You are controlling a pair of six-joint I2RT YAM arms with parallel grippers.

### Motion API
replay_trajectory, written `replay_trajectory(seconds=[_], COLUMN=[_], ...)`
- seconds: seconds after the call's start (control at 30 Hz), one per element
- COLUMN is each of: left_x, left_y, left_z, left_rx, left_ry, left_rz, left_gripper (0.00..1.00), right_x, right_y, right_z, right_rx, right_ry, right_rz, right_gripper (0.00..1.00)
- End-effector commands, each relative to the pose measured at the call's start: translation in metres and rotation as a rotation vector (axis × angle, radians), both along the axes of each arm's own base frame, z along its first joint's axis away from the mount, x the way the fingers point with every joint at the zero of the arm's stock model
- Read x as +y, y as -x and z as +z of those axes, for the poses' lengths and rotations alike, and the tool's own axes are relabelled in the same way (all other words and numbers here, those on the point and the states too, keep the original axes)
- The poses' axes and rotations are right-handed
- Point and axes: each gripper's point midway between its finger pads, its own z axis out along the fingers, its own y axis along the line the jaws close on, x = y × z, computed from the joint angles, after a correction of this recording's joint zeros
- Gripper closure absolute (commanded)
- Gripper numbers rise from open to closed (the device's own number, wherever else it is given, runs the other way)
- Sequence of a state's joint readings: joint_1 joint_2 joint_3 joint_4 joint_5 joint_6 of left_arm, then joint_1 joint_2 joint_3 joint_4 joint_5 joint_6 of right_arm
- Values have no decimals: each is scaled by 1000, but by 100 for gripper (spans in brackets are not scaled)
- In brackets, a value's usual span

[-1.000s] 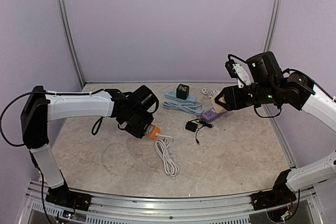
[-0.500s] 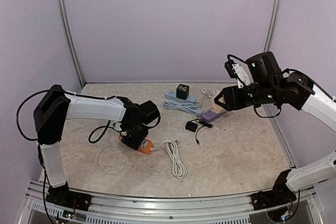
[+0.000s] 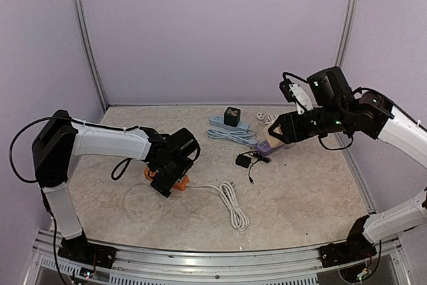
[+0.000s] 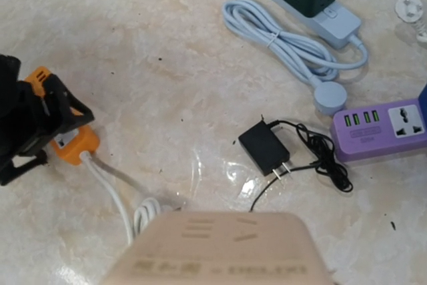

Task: Insert the plug
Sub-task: Adjust the socket at the center of the board.

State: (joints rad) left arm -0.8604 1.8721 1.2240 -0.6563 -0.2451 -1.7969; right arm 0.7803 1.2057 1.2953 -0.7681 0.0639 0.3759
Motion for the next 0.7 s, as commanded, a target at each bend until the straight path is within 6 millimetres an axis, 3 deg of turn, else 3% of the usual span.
replay_trajectory(seconds=[0.0, 0.1, 0.2, 0.27, 0.37, 0.53, 0.67], left_x=[17, 44, 100, 131, 160, 173, 171], left_y=[-7, -6, 2, 0, -9, -27, -47], left_z=[48, 88, 111, 118, 117, 96, 84], left_rx=[-170, -269, -305, -325, -335, -293, -301], left_ry=[-61, -104, -205, -245, -287, -316, -348], left_rz=[-68, -27, 101, 169, 212, 211, 189], left_gripper=[1, 1, 1, 1, 1, 1, 1], right_x=[5, 7, 10, 11, 14, 17, 18], right_y=[-7, -7, -6, -6, -6, -7, -7], right_z=[17, 21, 21, 19, 18, 15, 13], right_rx=[-46, -51, -50, -46, -43, -34, -31], right_ry=[-35, -49, -60, -61, -69, -70, -71], right_rz=[11, 18, 28, 32, 38, 50, 48], right_gripper=[100, 100, 100, 100, 100, 100, 100])
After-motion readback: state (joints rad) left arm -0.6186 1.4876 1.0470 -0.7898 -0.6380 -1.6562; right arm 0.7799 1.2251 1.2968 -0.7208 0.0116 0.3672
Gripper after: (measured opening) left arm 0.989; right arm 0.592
